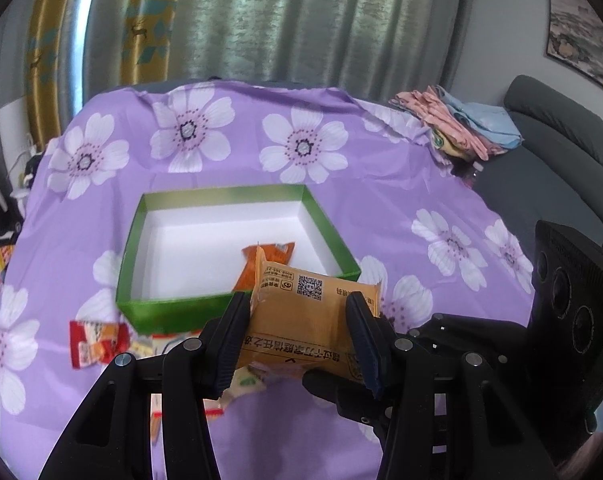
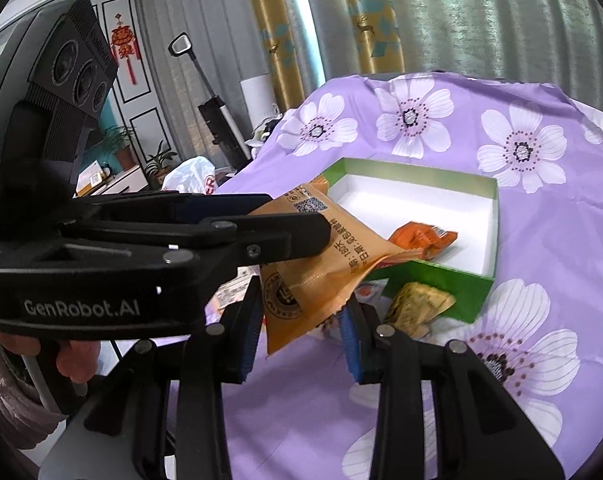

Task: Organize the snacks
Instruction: 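Carry the yellow-brown bag into the green box and open the right tool, then grasp the gold-wrapped pastry with the right tool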

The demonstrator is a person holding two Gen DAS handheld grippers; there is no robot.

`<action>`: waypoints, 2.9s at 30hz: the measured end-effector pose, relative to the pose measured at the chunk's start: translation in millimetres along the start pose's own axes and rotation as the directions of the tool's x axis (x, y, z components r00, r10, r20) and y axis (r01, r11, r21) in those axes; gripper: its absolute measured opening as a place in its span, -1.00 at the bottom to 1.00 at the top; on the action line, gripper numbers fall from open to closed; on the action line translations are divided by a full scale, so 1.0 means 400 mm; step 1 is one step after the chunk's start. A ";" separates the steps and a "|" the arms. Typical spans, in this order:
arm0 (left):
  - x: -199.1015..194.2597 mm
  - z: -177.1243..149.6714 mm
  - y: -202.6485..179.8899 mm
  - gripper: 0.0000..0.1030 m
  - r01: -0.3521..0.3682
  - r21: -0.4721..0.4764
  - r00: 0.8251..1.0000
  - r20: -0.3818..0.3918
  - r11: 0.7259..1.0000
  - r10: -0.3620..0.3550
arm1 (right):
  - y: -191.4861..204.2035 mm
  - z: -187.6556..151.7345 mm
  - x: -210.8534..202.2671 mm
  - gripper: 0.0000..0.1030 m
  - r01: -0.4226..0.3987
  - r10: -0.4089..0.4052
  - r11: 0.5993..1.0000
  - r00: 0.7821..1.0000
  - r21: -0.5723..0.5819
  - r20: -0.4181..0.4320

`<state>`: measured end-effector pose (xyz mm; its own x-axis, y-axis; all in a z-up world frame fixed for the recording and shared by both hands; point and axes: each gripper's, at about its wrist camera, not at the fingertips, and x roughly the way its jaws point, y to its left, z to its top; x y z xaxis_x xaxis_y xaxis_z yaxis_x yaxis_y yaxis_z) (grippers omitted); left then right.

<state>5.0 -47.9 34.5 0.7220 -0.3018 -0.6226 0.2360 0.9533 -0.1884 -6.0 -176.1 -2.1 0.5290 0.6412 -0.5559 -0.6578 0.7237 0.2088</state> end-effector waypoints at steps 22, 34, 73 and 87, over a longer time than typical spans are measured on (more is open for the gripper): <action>0.231 0.117 0.136 -0.02 0.036 -0.139 0.999 -0.018 0.990 -0.039 | -0.156 0.123 0.193 -0.29 0.044 -0.046 0.999 0.995 -0.019 -0.089; 0.261 0.092 0.235 0.60 -0.054 -0.270 0.997 -0.061 0.961 0.039 | -0.166 0.125 0.251 0.02 0.102 -0.104 0.994 0.987 -0.025 -0.120; 0.153 -0.096 0.028 0.91 0.259 -0.152 0.953 -0.122 0.954 -0.278 | -0.166 -0.131 0.008 0.28 0.141 -0.113 0.978 0.977 0.154 -0.180; 0.239 -0.108 -0.032 0.91 0.255 -0.127 0.942 -0.190 0.959 -0.276 | -0.185 -0.152 0.049 0.39 0.054 -0.024 0.979 0.988 0.196 -0.150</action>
<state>43.1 -88.7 -55.3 0.4914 -0.5453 -0.6791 0.3278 0.8382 -0.4359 20.6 -232.6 -77.3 0.4582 0.5778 -0.6754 -0.5105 0.7931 0.3321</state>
